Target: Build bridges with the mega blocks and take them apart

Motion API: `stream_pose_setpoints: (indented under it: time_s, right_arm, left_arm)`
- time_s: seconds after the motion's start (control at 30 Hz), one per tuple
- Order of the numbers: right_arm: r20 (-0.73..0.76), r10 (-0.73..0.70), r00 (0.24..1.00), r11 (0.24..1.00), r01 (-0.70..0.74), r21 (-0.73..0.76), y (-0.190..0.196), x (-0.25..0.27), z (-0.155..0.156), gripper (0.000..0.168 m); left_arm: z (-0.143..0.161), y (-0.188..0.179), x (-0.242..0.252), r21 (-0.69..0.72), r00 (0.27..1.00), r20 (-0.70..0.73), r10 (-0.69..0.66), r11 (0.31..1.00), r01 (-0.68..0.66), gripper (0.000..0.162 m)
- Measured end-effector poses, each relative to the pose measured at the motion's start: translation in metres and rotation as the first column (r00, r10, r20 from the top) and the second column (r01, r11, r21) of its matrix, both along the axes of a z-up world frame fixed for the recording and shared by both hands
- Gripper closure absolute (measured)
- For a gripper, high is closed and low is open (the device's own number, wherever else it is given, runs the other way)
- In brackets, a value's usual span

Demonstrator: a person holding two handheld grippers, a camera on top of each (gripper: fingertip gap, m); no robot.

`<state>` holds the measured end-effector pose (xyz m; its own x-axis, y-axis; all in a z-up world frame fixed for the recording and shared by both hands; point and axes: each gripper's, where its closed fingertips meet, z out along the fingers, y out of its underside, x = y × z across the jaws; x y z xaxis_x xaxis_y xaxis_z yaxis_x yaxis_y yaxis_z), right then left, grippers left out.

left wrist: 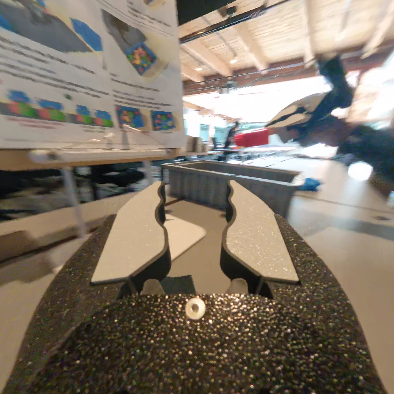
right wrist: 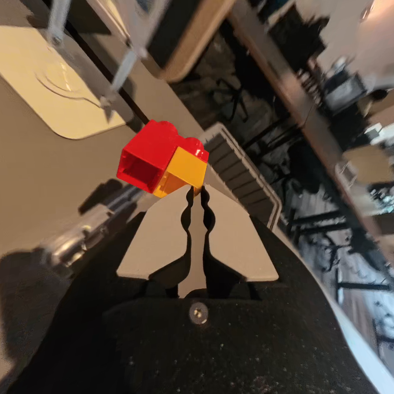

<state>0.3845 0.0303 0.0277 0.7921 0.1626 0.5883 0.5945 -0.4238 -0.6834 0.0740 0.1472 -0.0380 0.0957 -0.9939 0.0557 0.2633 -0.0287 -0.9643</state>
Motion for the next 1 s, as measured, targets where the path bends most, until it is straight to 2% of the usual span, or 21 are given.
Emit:
stream_pose_setpoints:
  time_s: [0.07,0.13,0.2,0.37,0.53,0.7,0.77,0.87,1.0]
  right_arm:
    - [0.114,0.090,0.989,0.995,-0.095,0.043,-0.004,-0.041,0.012,0.162]
    - [0.228,0.187,0.956,0.977,-0.206,0.062,-0.006,-0.085,0.016,0.162]
    - [0.310,0.276,0.910,0.948,-0.310,0.068,-0.005,-0.128,0.013,0.162]
    - [0.412,0.503,0.760,0.822,-0.568,0.044,-0.001,-0.221,-0.011,0.162]
    - [0.485,0.603,0.634,0.720,-0.694,0.013,0.004,-0.272,-0.033,0.163]
    - [0.533,0.613,0.583,0.682,-0.732,0.016,0.013,-0.294,-0.050,0.163]
    - [0.557,0.601,0.573,0.678,-0.735,0.024,0.016,-0.297,-0.054,0.162]
    - [0.550,0.603,0.577,0.668,-0.743,0.046,0.019,-0.297,-0.058,0.162]
    - [0.495,0.617,0.612,0.641,-0.755,0.134,0.022,-0.299,-0.055,0.162]
  left_arm:
    - [0.004,-0.023,0.009,-0.152,0.979,0.041,-0.201,0.967,0.205,0.106]
    - [0.008,-0.045,0.015,-0.280,0.923,0.089,-0.374,0.880,0.383,0.102]
    - [0.011,-0.060,0.017,-0.382,0.859,0.143,-0.491,0.774,0.506,0.101]
    - [0.012,-0.066,0.015,-0.530,0.767,0.243,-0.594,0.582,0.617,0.080]
    - [-0.003,-0.074,0.010,-0.591,0.686,0.236,-0.689,0.459,0.664,0.080]
    - [-0.018,-0.096,0.004,-0.571,0.606,0.126,-0.785,0.442,0.692,0.078]
    - [-0.017,-0.098,0.002,-0.563,0.592,0.130,-0.795,0.432,0.704,0.090]
    - [-0.011,-0.097,-0.004,-0.535,0.562,0.178,-0.808,0.400,0.744,0.124]
    - [-0.010,-0.094,-0.006,-0.467,0.597,0.147,-0.789,0.477,0.745,0.126]
